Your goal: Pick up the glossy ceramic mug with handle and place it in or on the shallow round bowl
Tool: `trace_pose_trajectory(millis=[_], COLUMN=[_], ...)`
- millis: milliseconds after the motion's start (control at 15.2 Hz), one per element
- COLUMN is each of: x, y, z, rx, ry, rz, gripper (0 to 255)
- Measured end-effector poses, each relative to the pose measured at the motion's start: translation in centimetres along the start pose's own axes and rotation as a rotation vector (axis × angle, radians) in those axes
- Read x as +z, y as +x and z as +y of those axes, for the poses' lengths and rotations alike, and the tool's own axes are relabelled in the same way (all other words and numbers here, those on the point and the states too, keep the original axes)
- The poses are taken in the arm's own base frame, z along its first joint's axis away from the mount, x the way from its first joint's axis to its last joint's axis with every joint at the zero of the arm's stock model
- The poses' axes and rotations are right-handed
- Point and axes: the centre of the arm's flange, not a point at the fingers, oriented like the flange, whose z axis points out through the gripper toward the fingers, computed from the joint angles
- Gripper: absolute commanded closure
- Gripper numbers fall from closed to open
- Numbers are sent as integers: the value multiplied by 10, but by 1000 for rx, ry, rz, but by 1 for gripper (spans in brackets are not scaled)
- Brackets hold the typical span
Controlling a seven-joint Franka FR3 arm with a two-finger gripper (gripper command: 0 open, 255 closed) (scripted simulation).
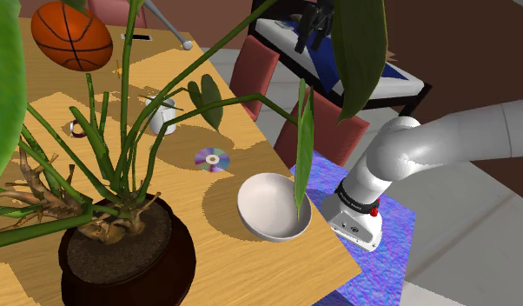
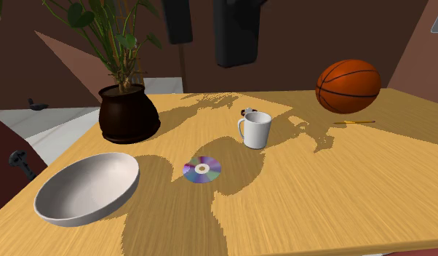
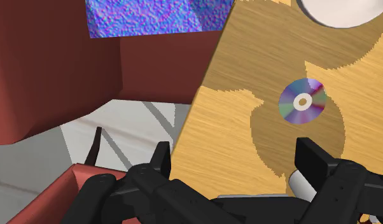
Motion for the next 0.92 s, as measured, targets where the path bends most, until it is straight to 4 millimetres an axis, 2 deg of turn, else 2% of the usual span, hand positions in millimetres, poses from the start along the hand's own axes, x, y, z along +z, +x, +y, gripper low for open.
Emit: trace_pose_trajectory(millis=[198,594,924], x=[10,51,93], y=[11,61,109], z=[-9,-48,-78], rx=[1,7,13], ry=[0,0,1], rz=[-3,-15,-24], gripper=[0,0,0])
